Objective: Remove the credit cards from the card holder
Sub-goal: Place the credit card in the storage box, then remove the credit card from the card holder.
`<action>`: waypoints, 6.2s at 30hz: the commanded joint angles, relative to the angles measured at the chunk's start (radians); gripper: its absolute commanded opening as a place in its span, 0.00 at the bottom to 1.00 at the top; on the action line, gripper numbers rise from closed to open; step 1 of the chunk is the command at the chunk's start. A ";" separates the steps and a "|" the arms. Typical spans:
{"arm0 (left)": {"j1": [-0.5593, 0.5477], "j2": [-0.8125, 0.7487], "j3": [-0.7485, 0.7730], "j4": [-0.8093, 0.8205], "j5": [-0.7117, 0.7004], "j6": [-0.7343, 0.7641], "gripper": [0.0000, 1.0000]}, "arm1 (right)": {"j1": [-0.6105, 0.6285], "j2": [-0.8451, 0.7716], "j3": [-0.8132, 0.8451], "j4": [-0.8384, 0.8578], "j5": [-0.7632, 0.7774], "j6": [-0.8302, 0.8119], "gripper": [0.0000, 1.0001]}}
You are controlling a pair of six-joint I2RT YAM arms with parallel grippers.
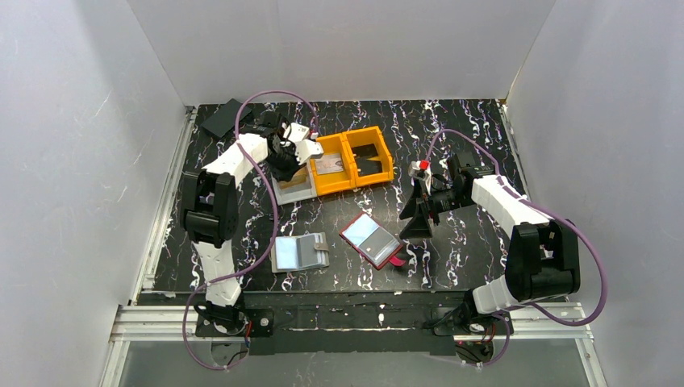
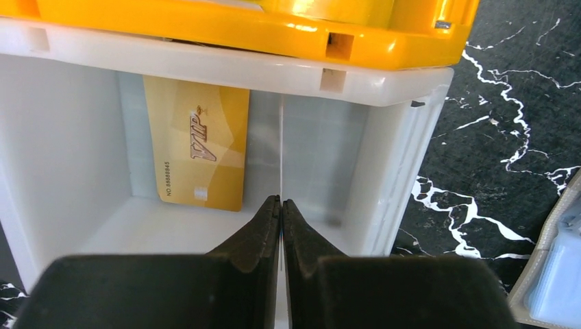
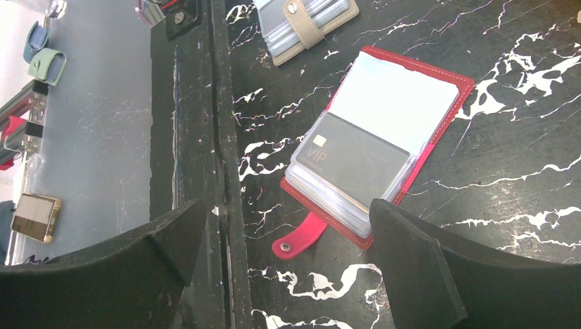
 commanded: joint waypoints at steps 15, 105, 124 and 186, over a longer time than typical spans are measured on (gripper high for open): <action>-0.008 0.101 0.154 -0.015 -0.044 -0.028 0.04 | -0.012 0.002 0.017 -0.030 -0.041 -0.027 0.98; -0.829 -0.446 -0.496 0.412 -0.385 -1.325 0.91 | -0.298 -0.337 -0.193 0.159 0.150 0.010 0.98; -0.844 -0.238 -0.354 0.394 -0.380 -1.273 0.70 | -0.298 -0.302 -0.182 0.153 0.158 0.010 0.98; -0.749 -0.306 -0.609 0.698 -0.292 -1.366 0.71 | 0.246 0.067 -0.152 0.569 0.678 0.609 0.28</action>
